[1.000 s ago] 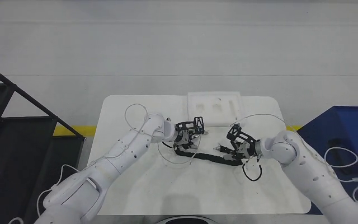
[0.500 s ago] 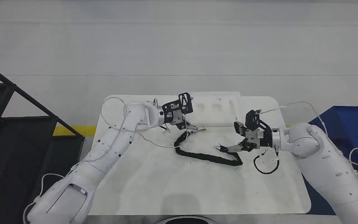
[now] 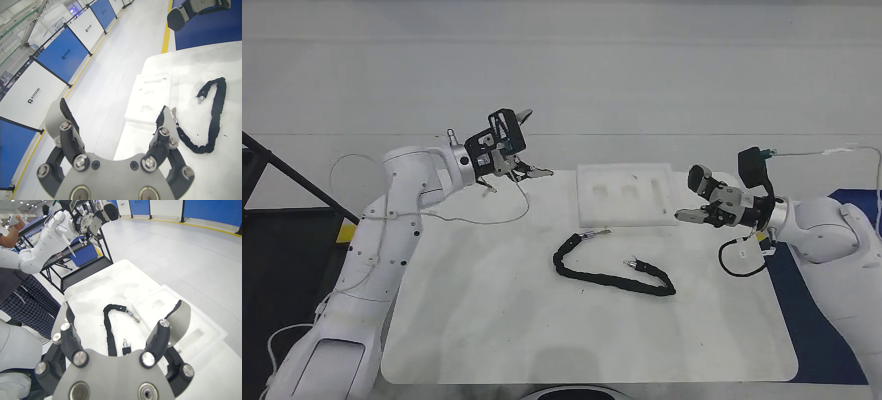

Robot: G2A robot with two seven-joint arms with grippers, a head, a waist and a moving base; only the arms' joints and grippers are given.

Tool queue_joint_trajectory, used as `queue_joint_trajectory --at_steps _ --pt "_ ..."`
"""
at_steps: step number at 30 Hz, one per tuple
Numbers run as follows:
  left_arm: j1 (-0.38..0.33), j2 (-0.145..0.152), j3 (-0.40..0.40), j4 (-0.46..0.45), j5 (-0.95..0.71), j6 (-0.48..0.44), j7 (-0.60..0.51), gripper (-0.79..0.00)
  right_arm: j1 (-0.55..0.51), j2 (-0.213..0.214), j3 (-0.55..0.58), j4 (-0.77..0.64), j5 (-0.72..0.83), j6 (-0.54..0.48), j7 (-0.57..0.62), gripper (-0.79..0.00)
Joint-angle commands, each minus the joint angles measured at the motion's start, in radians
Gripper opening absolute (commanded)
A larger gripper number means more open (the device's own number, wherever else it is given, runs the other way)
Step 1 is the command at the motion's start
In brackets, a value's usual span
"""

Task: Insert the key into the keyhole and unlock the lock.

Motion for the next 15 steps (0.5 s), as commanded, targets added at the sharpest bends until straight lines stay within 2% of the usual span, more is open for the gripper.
queue_joint_trajectory --at_steps 1,3,10,15 --pt "-0.008 0.008 -0.023 -0.001 -0.007 -0.062 -0.012 0.0 0.009 0.004 0.018 -0.006 0.003 0.0 0.0 0.0" --pt "-0.013 0.017 -0.048 -0.008 -0.023 -0.104 -0.03 0.0 0.018 0.011 0.041 -0.016 0.009 0.0 0.001 0.0" --pt "-0.001 0.075 -0.077 -0.044 -0.126 -0.104 -0.063 0.0 0.034 0.031 0.098 -0.031 0.03 0.0 0.022 0.0" --pt "-0.001 0.121 -0.051 -0.036 -0.191 -0.104 -0.038 0.0 0.038 0.039 0.108 -0.029 0.047 0.0 0.035 0.0"
